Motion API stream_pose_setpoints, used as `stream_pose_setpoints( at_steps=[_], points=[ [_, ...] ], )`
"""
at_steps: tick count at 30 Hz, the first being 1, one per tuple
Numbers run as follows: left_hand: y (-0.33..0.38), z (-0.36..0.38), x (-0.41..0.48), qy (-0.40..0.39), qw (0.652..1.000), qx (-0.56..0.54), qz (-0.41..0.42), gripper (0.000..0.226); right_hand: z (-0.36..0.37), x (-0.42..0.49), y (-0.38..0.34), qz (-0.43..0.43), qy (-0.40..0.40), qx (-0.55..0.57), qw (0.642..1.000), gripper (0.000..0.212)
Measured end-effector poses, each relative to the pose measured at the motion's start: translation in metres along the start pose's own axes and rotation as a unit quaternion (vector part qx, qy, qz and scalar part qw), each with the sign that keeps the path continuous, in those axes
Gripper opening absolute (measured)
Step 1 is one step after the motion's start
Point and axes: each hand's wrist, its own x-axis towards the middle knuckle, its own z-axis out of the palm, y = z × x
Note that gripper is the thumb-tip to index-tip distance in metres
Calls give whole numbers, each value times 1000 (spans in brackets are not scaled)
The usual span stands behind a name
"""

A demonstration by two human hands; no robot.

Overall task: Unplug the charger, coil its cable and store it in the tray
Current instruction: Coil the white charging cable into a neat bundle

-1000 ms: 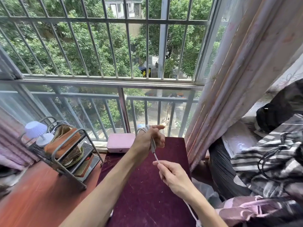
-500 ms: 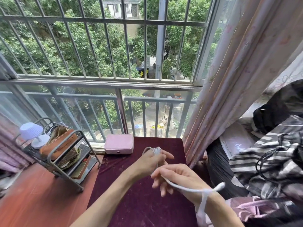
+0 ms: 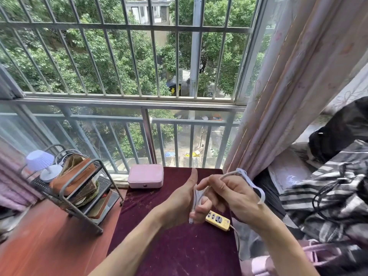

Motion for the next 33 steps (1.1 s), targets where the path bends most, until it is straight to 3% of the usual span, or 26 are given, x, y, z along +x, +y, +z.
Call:
stream_pose_setpoints(
  at_steps=[3, 6, 8, 11, 14, 18, 22, 25, 26, 28, 30, 33],
  points=[
    [1, 3, -2, -33, 999, 5, 19, 56, -3, 0, -6, -7, 51, -61, 997, 52],
    [-1, 5, -6, -75, 996, -39, 37, 37, -7, 4, -7, -12, 71, -67, 995, 38],
    [-1, 9, -6, -91, 994, -53, 25, 46, -9, 9, -6, -7, 74, -61, 995, 37],
    [-1, 19, -5, -108, 993, -42, 6, 76, -9, 13, -4, 3, 101, -78, 992, 38],
    [-3, 31, -5, -111, 992, -52, 11, 78, -6, 16, 9, 48, 140, 1, 989, 43],
    [1, 43, -6, -103, 989, -101, 26, 69, -1, 13, 22, 105, 144, 198, 964, 47],
    [13, 44, -9, -118, 976, -170, 63, 66, 7, 5, 36, 150, 167, 423, 878, 22],
    [23, 38, -13, -106, 975, -177, 82, 61, 9, -2, 45, 182, 173, 459, 852, 49],
    [26, 34, -14, -100, 977, -168, 85, 59, 7, -4, 49, 189, 173, 446, 858, 49],
    [30, 27, -17, -97, 980, -152, 88, 56, 0, -9, 57, 198, 184, 383, 883, 27],
    [32, 22, -19, -97, 981, -140, 98, 55, -13, -12, 64, 200, 243, 267, 911, 10],
    [35, 18, -24, -104, 980, -134, 108, 53, -39, -10, 60, 166, 318, 36, 933, 20]
  ],
)
